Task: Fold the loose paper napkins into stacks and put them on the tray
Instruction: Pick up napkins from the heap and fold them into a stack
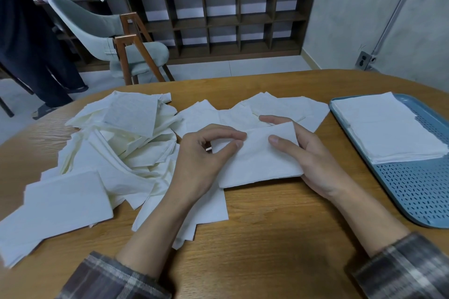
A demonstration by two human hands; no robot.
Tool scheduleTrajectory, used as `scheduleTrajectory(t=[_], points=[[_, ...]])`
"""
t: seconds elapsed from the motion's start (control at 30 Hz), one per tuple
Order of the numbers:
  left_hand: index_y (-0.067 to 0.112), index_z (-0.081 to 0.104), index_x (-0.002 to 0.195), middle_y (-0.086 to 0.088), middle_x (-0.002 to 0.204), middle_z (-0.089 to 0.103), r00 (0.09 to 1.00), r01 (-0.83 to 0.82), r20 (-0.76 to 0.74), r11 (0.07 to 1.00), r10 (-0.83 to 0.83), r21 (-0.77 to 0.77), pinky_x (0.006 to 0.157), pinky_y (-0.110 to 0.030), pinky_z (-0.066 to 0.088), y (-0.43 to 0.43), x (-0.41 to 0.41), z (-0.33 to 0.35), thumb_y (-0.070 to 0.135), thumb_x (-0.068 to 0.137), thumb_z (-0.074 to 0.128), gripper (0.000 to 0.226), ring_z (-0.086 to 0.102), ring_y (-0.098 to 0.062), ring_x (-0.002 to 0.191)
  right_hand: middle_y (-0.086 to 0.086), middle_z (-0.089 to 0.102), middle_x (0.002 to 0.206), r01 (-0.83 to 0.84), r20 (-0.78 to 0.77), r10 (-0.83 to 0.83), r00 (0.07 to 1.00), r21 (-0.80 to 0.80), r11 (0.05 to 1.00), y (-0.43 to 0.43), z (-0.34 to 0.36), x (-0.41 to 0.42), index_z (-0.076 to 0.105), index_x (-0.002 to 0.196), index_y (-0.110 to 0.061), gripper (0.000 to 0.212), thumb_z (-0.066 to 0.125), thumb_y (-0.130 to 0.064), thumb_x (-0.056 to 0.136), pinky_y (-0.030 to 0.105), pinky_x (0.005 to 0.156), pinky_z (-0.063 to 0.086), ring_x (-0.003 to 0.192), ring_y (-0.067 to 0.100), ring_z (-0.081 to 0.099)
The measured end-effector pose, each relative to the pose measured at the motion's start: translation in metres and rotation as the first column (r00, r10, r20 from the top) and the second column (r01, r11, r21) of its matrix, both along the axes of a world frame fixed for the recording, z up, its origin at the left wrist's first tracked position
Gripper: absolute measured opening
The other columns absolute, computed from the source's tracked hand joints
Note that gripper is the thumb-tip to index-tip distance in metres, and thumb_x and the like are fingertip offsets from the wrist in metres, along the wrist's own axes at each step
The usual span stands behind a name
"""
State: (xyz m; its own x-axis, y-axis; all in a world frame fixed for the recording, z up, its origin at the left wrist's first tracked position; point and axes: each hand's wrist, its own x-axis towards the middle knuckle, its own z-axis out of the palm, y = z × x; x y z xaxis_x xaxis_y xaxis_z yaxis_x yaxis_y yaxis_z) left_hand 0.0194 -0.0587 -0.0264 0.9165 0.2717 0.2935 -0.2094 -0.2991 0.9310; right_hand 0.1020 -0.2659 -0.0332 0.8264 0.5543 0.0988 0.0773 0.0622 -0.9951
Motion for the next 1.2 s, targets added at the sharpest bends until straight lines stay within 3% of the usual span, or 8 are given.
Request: scheduleTrajectory(t=[0.3, 0.5, 0.57, 0.73, 0.87, 0.93, 1.03, 1.2], points=[[0.023, 0.085, 0.097, 0.014, 0.104, 0.077, 0.996, -0.074, 0.053, 0.995, 0.070, 0.072, 0.070, -0.010, 0.042, -0.005, 0.002, -0.004, 0.013, 0.091, 0.081, 0.013, 0.069, -0.005, 0.105, -0.004, 0.076, 0.122, 0.107, 0.023, -0.106, 0.994, -0.021, 0.994, 0.005, 0.000, -0.003, 0.076, 0.122, -0.031, 0.026, 0.055, -0.028, 0.108, 0.032, 0.095, 0.050, 0.116, 0.013, 0.069], [0.034, 0.075, 0.119, 0.017, 0.124, 0.067, 0.982, -0.188, 0.022, 0.975, 0.186, 0.117, 0.086, -0.013, 0.050, -0.006, 0.001, -0.004, 0.030, 0.092, 0.081, 0.029, 0.062, 0.004, 0.114, -0.017, 0.065, 0.140, 0.101, 0.030, -0.102, 0.994, 0.018, 0.995, 0.003, 0.005, -0.003, 0.064, 0.138, -0.046, 0.039, 0.054, -0.022, 0.109, 0.025, 0.098, 0.052, 0.129, 0.007, 0.062], [0.039, 0.067, 0.130, 0.018, 0.126, 0.065, 0.987, -0.122, -0.112, 0.992, 0.119, -0.014, 0.087, -0.007, 0.048, -0.007, -0.001, 0.003, 0.043, 0.094, 0.076, 0.038, 0.059, 0.015, 0.113, -0.010, 0.066, 0.141, 0.097, -0.118, -0.080, 0.990, 0.148, 0.984, 0.001, 0.010, -0.002, 0.062, 0.140, -0.047, 0.042, 0.055, -0.021, 0.107, 0.028, 0.087, 0.058, 0.124, 0.016, 0.068], [0.048, 0.066, 0.129, 0.008, 0.116, 0.078, 0.957, 0.108, -0.223, 0.939, -0.187, -0.328, 0.100, -0.035, 0.056, -0.008, -0.003, 0.007, 0.054, 0.088, 0.079, 0.043, 0.072, -0.011, 0.111, -0.007, 0.068, 0.139, 0.106, -0.143, -0.085, 0.986, 0.142, 0.984, -0.001, 0.010, 0.000, 0.057, 0.140, -0.053, 0.043, 0.056, -0.024, 0.108, 0.031, 0.085, 0.060, 0.119, 0.019, 0.071], [0.052, 0.057, 0.134, 0.016, 0.115, 0.070, 0.978, 0.017, -0.204, 0.996, -0.035, -0.089, 0.092, -0.023, 0.051, -0.007, -0.001, -0.002, 0.031, 0.097, 0.075, 0.047, 0.063, 0.005, 0.095, -0.007, 0.065, 0.137, 0.089, -0.001, -0.089, 0.996, -0.048, 0.995, -0.002, 0.002, 0.006, 0.049, 0.138, -0.063, 0.042, 0.060, -0.042, 0.104, 0.045, 0.107, 0.053, 0.120, 0.018, 0.069], [0.052, 0.050, 0.138, 0.021, 0.133, 0.061, 0.985, 0.020, -0.172, 1.000, -0.019, 0.006, 0.103, -0.030, 0.049, -0.003, 0.000, -0.007, 0.029, 0.100, 0.071, 0.050, 0.061, 0.000, 0.111, -0.007, 0.068, 0.134, 0.013, 0.003, -0.013, 1.000, -0.058, 0.998, -0.006, 0.003, 0.007, 0.051, 0.140, -0.057, 0.050, 0.068, -0.039, 0.097, 0.036, 0.100, 0.053, 0.119, 0.016, 0.068], [0.039, 0.043, 0.147, 0.027, 0.138, 0.056, 0.994, 0.067, -0.086, 0.995, -0.061, 0.069, 0.103, -0.017, 0.046, -0.003, -0.001, -0.010, 0.019, 0.103, 0.067, 0.054, 0.057, 0.003, 0.124, -0.022, 0.064, 0.138, -0.040, 0.152, 0.067, 0.986, -0.175, 0.984, -0.010, 0.003, 0.005, 0.064, 0.137, -0.036, 0.046, 0.074, -0.021, 0.095, 0.016, 0.107, 0.043, 0.134, -0.002, 0.054], [0.041, 0.043, 0.146, 0.032, 0.132, 0.056, 0.988, 0.139, -0.087, 0.980, -0.128, 0.144, 0.095, -0.023, 0.053, -0.009, -0.004, -0.011, 0.024, 0.105, 0.065, 0.050, 0.062, -0.003, 0.117, -0.027, 0.066, 0.134, 0.055, 0.201, -0.005, 0.980, -0.246, 0.968, -0.015, -0.011, 0.009, 0.074, 0.125, -0.034, 0.038, 0.078, -0.013, 0.093, 0.007, 0.106, 0.036, 0.133, -0.011, 0.051]])
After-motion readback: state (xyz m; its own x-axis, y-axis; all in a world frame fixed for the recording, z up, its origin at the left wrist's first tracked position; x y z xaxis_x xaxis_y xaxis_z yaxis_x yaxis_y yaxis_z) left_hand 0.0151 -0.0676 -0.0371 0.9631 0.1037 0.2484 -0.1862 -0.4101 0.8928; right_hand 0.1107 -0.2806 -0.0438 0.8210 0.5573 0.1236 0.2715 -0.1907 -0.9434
